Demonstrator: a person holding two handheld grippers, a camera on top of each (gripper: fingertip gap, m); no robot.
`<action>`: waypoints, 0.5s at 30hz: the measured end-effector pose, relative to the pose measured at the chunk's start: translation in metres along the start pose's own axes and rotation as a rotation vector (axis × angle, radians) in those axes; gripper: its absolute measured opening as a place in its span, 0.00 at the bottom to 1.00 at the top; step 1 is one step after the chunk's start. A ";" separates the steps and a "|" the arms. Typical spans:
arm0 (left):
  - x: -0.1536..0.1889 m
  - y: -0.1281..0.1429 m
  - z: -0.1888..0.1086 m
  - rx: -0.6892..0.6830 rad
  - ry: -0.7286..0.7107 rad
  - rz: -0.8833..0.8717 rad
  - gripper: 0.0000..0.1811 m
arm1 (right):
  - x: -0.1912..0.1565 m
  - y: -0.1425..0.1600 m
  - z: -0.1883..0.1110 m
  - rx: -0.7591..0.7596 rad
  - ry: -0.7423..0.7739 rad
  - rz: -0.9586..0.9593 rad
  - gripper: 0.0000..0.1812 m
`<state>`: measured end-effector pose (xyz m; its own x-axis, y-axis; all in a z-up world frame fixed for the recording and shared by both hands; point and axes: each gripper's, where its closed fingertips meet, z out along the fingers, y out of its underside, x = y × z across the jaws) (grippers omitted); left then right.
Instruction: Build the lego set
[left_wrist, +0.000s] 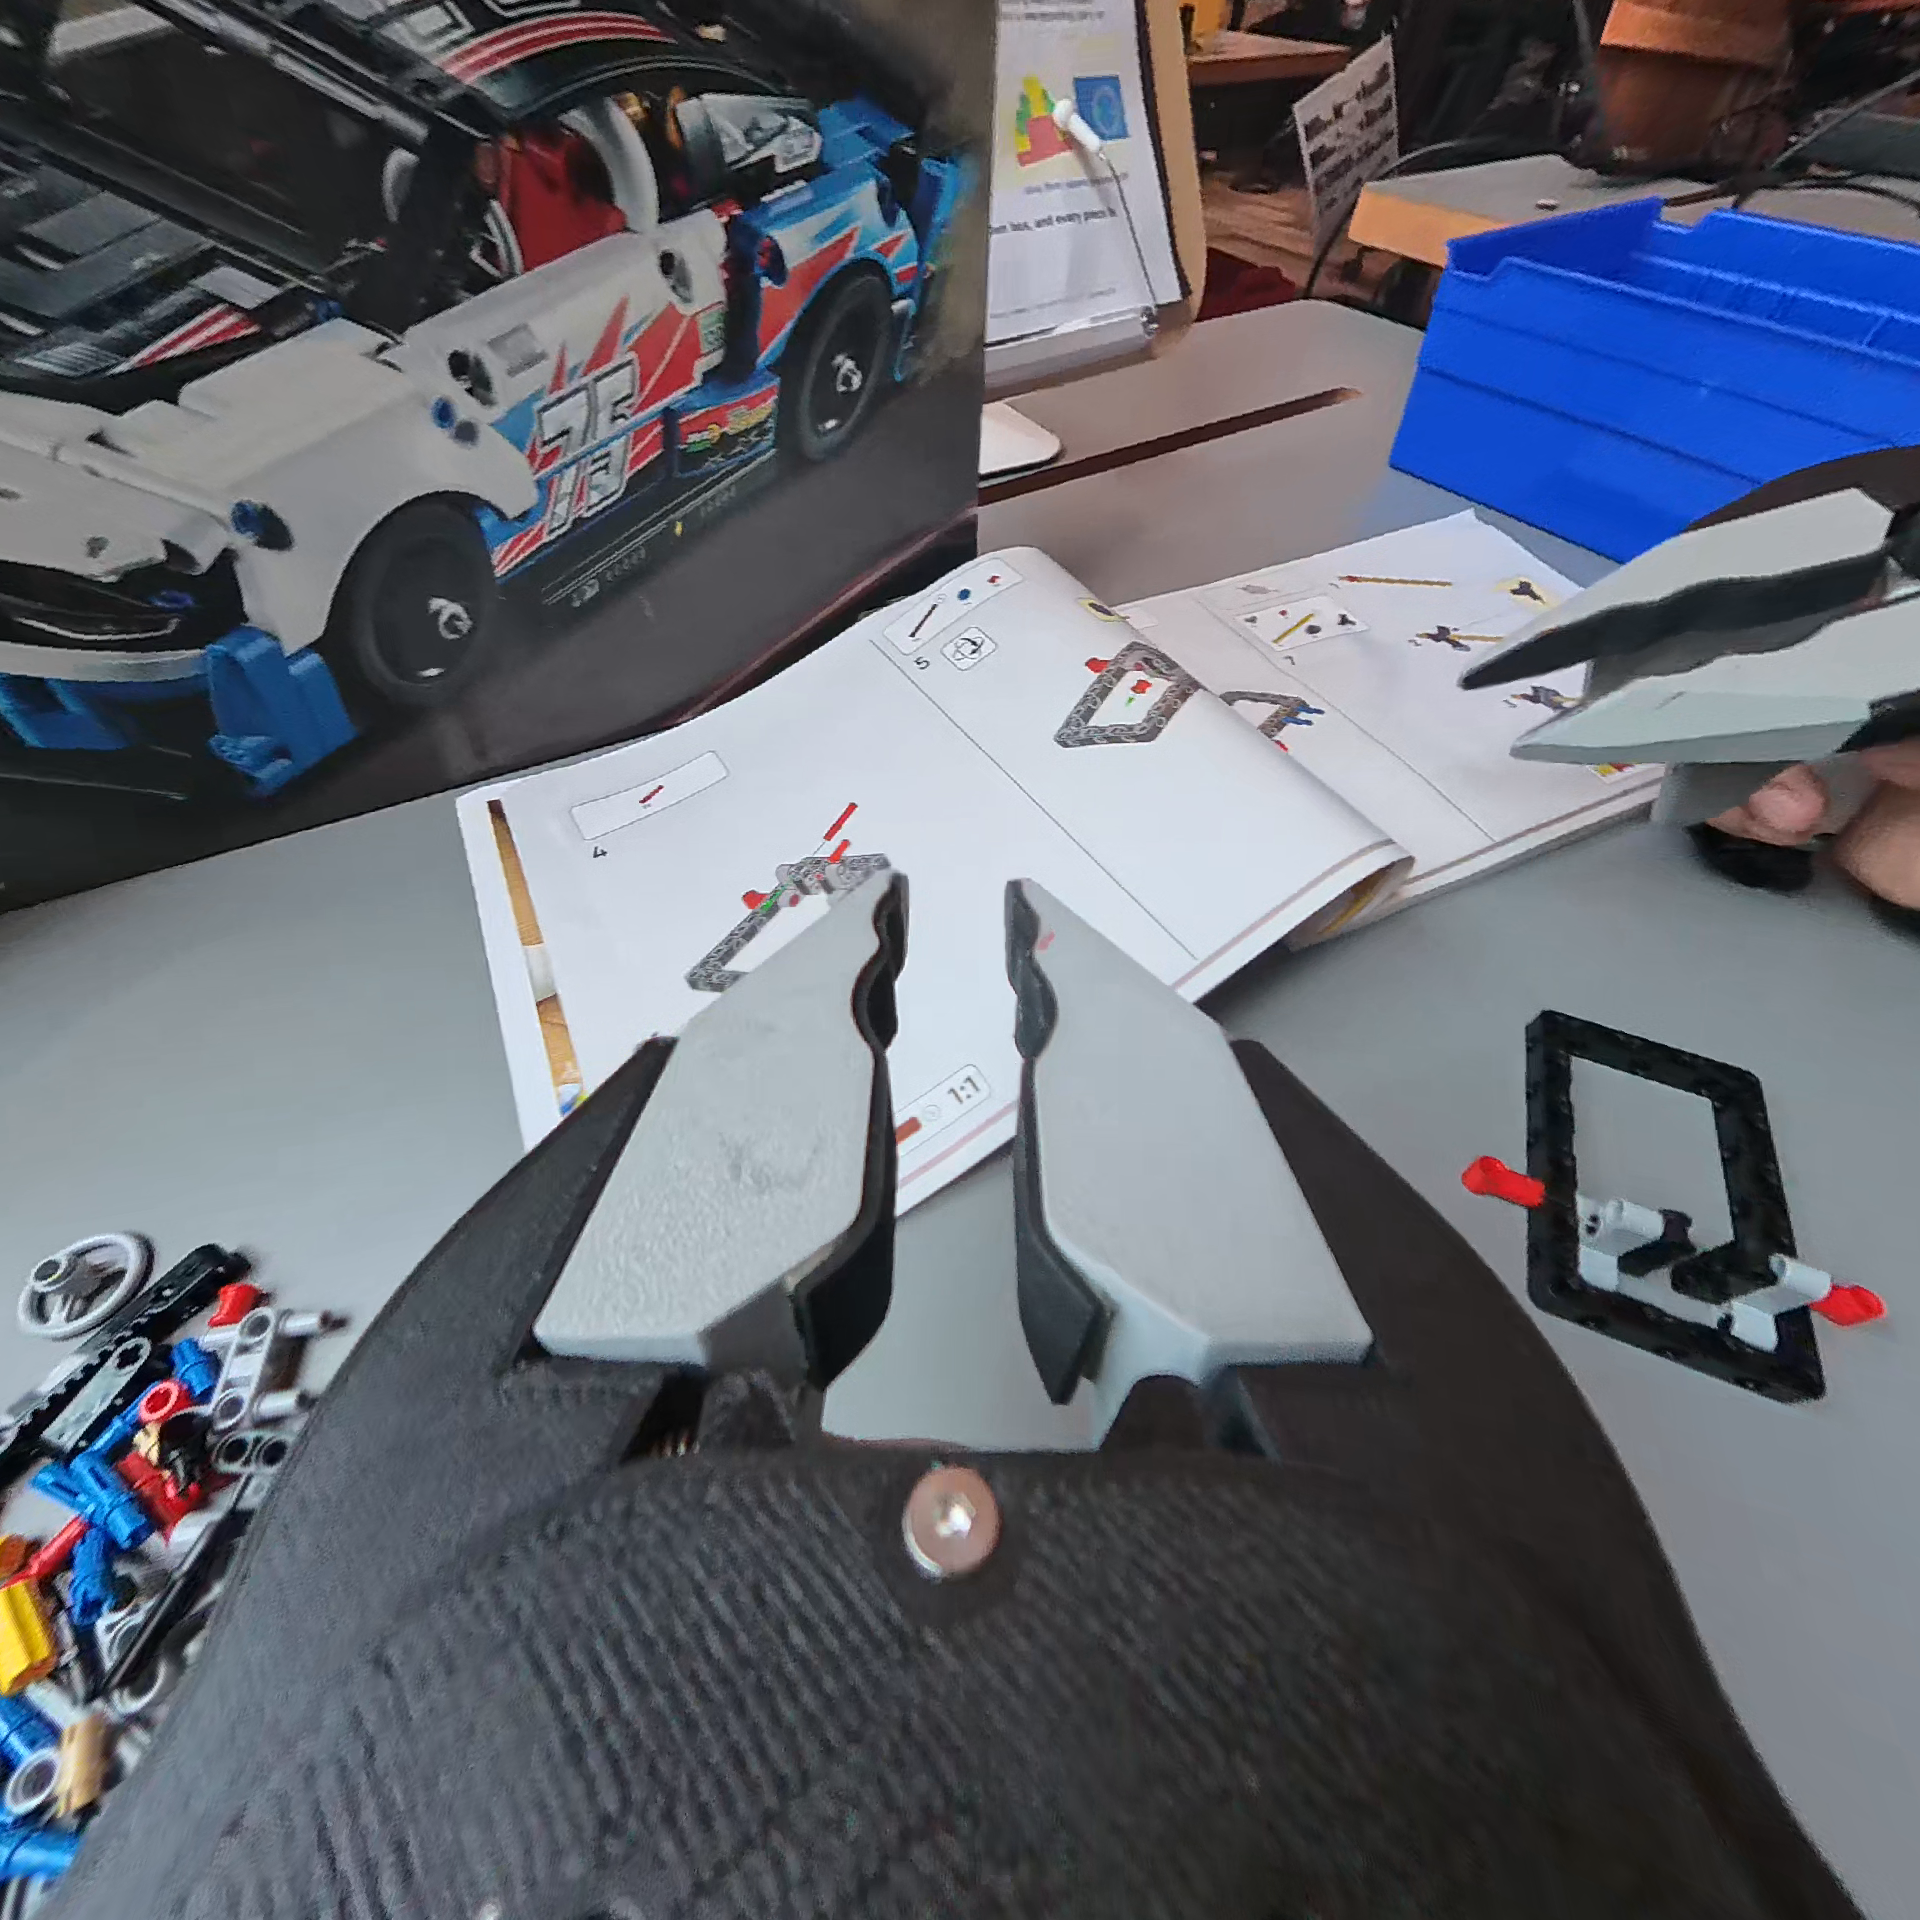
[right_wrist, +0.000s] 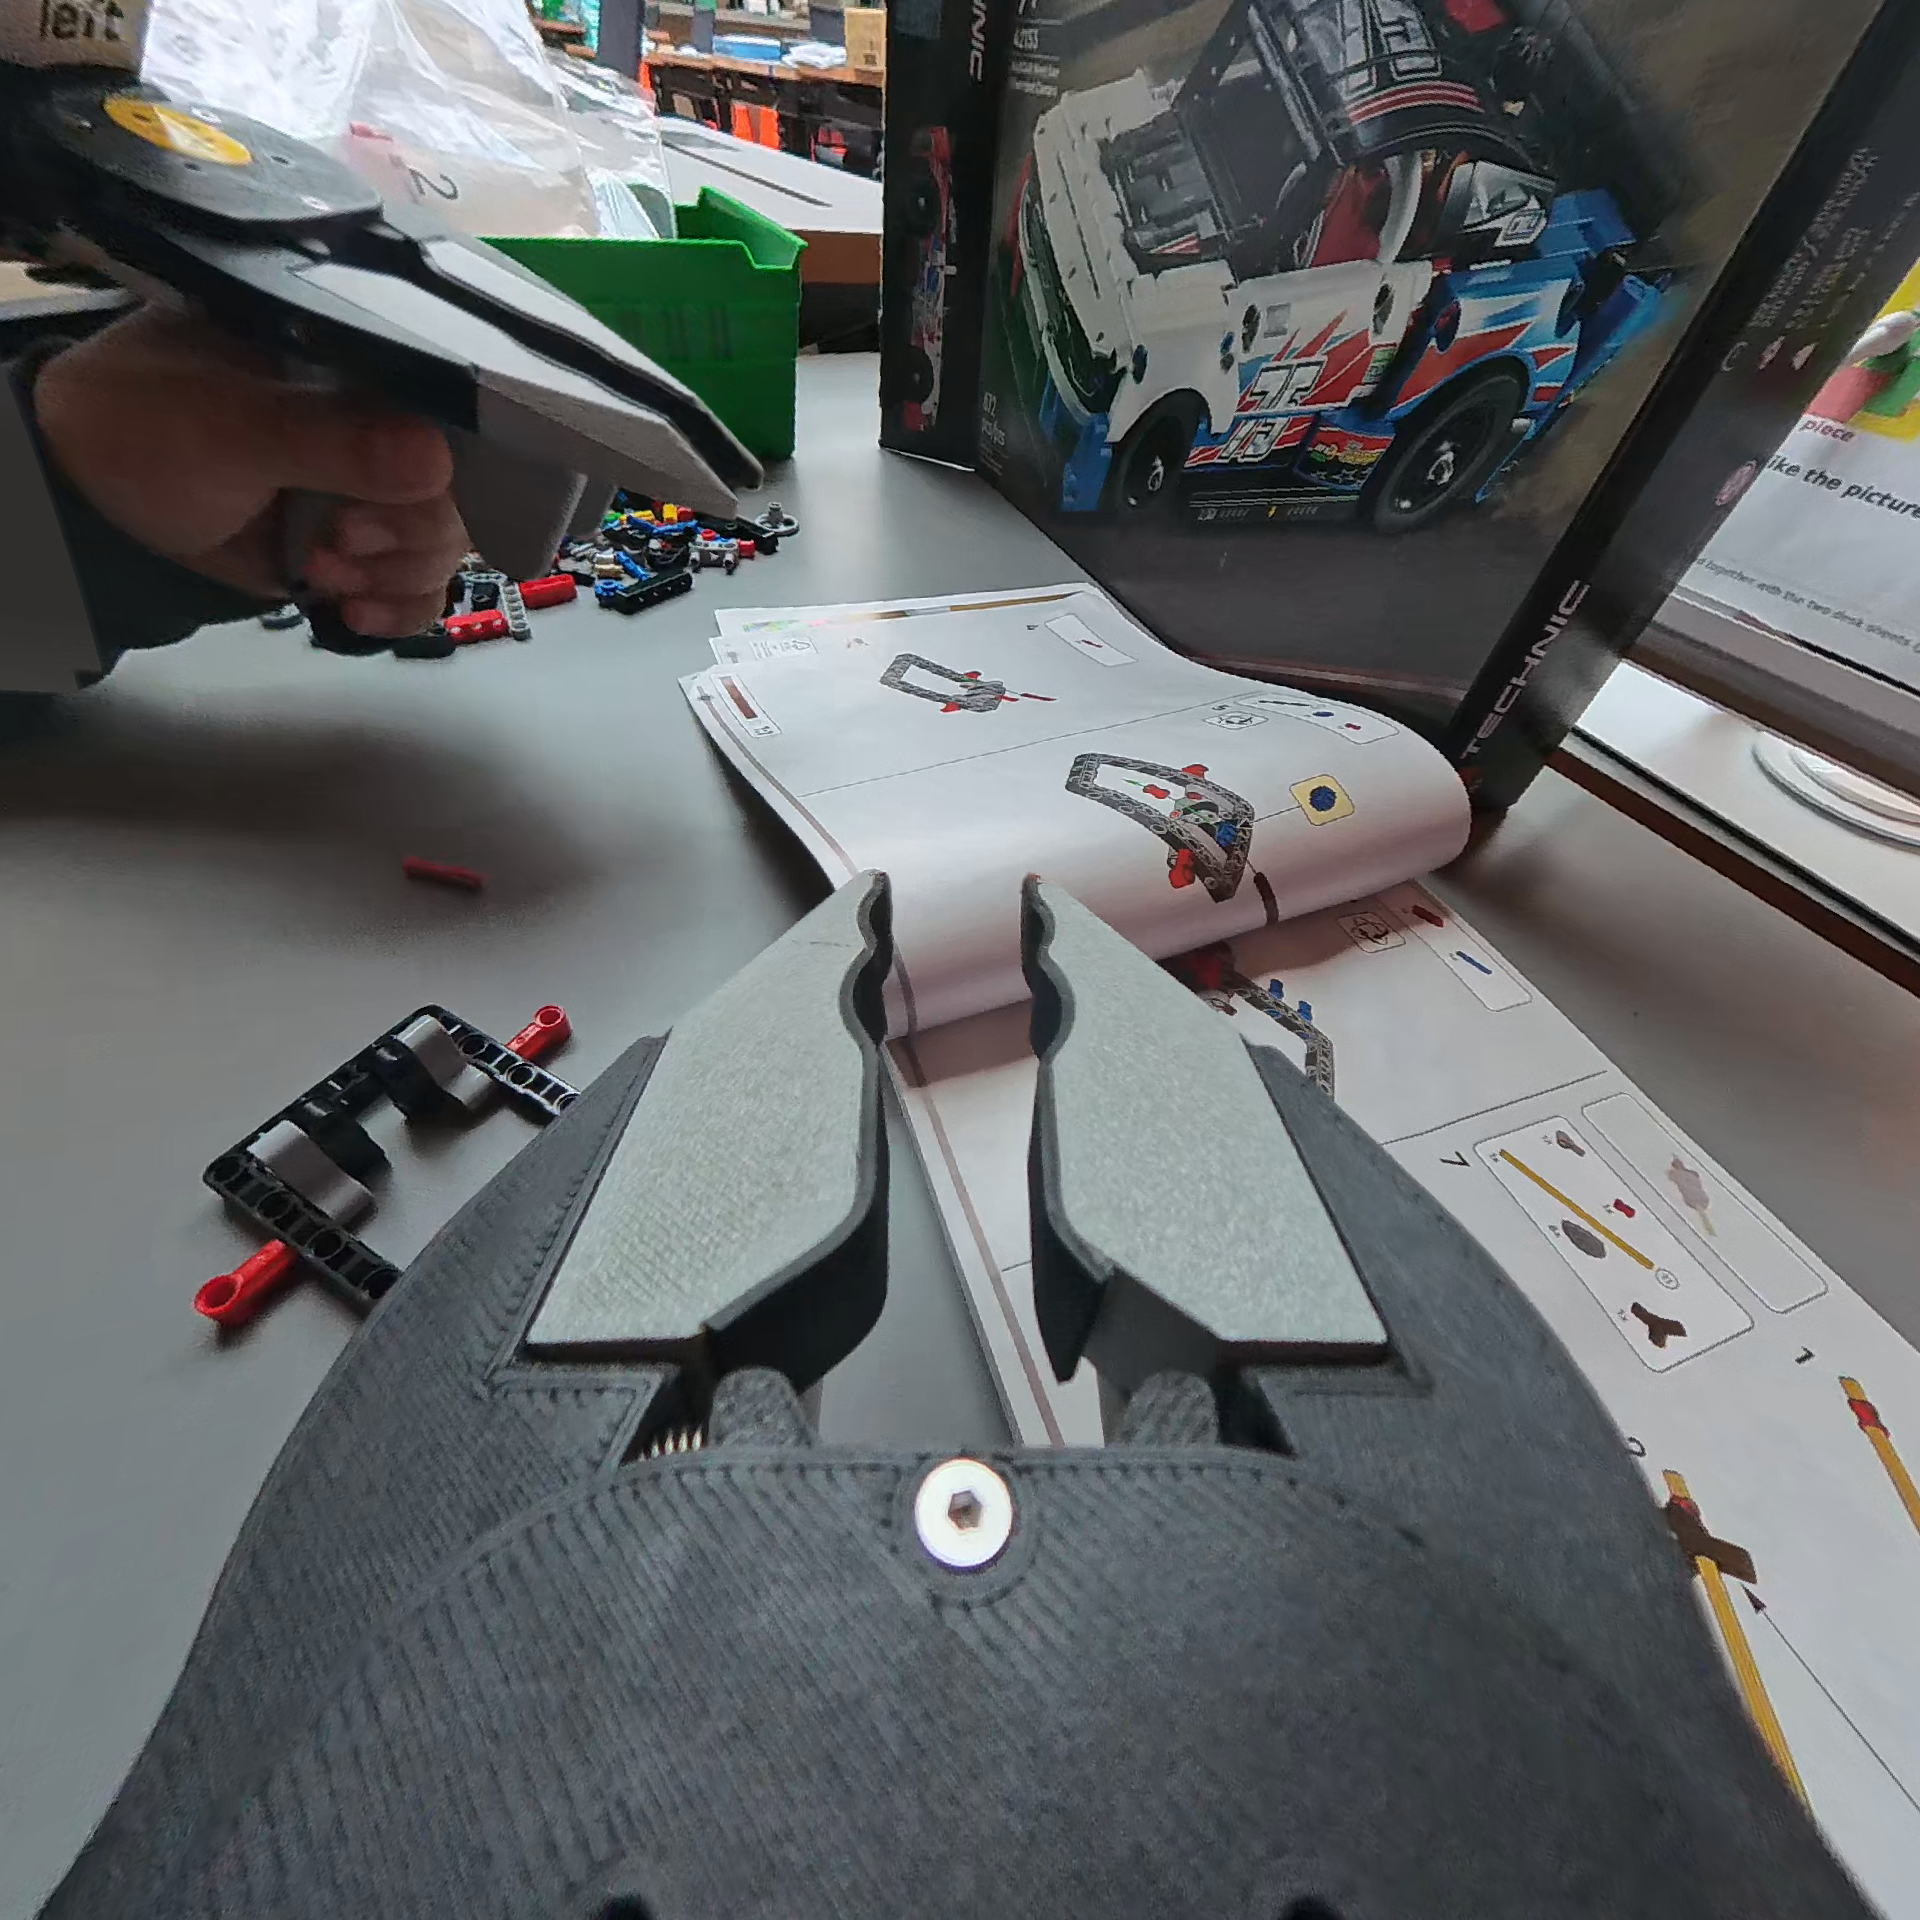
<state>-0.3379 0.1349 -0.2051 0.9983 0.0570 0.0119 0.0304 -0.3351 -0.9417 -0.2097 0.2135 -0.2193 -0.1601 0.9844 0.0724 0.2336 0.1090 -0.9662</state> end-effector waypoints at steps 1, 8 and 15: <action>0.004 0.002 0.002 -0.009 0.009 0.007 0.09 | -0.001 0.000 0.000 0.001 -0.007 0.000 0.12; 0.029 0.007 0.007 -0.041 0.092 0.024 0.11 | -0.004 -0.002 -0.003 0.018 -0.032 0.020 0.12; 0.052 0.010 -0.004 -0.004 0.175 -0.006 0.11 | -0.011 -0.003 -0.007 0.028 -0.060 0.038 0.15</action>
<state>-0.2858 0.1305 -0.2127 0.9914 -0.1058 0.0766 0.0364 -0.3392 -0.9400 -0.2024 0.2035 -0.2160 -0.2088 0.9777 0.0217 0.2136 0.0673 -0.9746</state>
